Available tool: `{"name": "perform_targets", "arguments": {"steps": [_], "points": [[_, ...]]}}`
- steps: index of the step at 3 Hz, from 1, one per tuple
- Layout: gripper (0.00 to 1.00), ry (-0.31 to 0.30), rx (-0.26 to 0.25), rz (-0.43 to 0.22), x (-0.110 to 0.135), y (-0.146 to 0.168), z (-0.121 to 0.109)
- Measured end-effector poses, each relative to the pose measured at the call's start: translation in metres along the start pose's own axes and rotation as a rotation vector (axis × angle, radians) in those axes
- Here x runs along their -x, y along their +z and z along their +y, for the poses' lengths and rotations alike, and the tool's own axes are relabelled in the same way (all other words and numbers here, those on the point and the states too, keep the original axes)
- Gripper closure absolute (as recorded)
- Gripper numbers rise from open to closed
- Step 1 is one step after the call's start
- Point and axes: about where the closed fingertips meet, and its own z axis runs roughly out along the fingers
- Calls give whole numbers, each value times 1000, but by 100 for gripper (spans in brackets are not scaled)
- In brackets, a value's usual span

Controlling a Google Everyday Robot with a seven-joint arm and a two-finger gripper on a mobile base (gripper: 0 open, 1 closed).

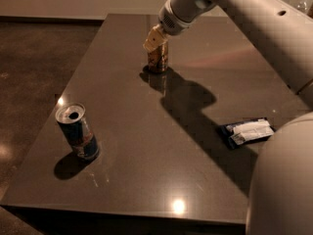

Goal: Knock orange can over

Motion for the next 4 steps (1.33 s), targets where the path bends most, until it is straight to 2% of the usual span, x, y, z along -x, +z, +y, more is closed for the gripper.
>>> {"name": "perform_targets", "arguments": {"steps": [1,2,3,4], "points": [[86,-18,12,-6,4,-21,0],[100,-60,44,54,2,-60,6],[100,-115,61,159,-19,-92,18],[100,-170,61,259,-40,-106,27]]}}
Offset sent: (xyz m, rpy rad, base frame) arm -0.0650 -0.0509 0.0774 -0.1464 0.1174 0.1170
